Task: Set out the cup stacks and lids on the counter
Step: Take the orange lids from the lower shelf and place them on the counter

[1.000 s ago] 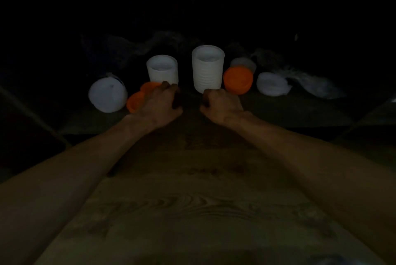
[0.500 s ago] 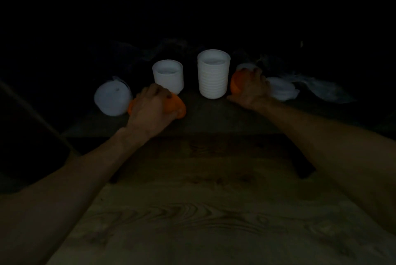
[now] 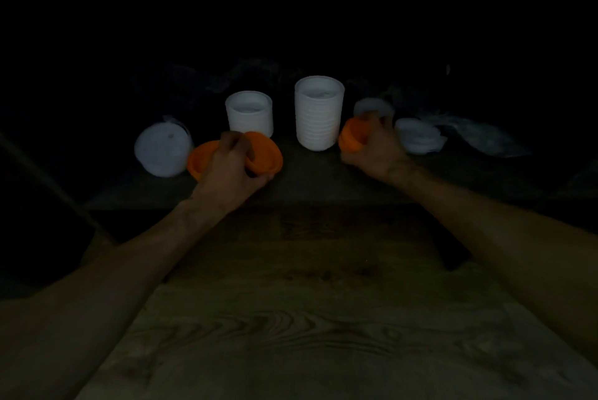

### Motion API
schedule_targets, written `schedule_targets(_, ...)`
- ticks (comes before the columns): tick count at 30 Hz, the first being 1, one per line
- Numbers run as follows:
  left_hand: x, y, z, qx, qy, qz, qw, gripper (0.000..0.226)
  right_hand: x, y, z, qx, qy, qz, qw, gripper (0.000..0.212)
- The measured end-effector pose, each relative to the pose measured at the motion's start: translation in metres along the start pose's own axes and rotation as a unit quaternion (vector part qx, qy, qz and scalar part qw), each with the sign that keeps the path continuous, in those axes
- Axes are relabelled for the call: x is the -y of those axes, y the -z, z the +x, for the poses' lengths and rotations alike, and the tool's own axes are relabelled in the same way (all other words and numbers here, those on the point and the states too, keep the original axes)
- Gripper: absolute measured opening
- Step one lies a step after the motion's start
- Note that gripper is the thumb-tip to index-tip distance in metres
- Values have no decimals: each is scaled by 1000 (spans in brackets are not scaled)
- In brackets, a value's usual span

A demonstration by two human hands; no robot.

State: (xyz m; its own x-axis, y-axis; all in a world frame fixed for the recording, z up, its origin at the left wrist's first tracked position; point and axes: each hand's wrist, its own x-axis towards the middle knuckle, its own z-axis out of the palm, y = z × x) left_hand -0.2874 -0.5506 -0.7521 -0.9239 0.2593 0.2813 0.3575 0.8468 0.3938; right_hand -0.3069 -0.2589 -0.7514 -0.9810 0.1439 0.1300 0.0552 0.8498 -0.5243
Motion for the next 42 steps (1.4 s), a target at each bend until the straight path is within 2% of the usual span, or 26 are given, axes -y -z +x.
schedule_targets(5,-29,-1,1,-18,-79,-60,995,57,38,2,-46,10,1,226,974,90)
schedule_targets(9,-45,-7,4,-36,-118,-106,987,72,50,-2,-62,50,-66,431,898,76)
schedule_targets(12,-48,-6,2,-43,-120,-168,978,81,50,0,-66,97,-98,525,840,67)
schedule_targets(14,-48,-7,0,-39,-123,-187,974,87,49,-1,-67,114,-102,532,833,65)
schedule_targets(16,-48,-9,-1,-35,-126,-185,974,90,51,-4,-67,124,-99,517,841,68)
schedule_targets(20,-39,-3,-4,-39,-124,-163,978,89,67,-18,-56,133,-90,456,875,80)
schedule_targets(22,-23,6,-5,-57,-99,-159,981,88,88,-24,-45,139,-66,413,897,87)
schedule_targets(24,-3,15,-6,-88,-60,-155,982,89,116,-29,-35,149,-20,371,916,81)
schedule_targets(28,34,28,-13,-121,30,-175,977,88,174,-45,-20,157,48,323,932,74)
schedule_targets(31,57,29,-22,-110,85,-192,972,83,195,-63,-17,179,25,321,929,65)
schedule_targets(34,67,27,-30,-114,102,-146,977,74,200,-74,-13,146,9,317,937,45)
schedule_targets(36,68,26,-32,-110,113,-146,977,70,204,-76,-11,138,-14,313,940,49)
schedule_targets(39,69,22,-33,-88,128,-166,974,56,212,-76,-10,181,-63,292,937,63)
schedule_targets(42,63,18,-37,-64,131,-186,972,54,213,-68,-17,238,-109,329,907,53)
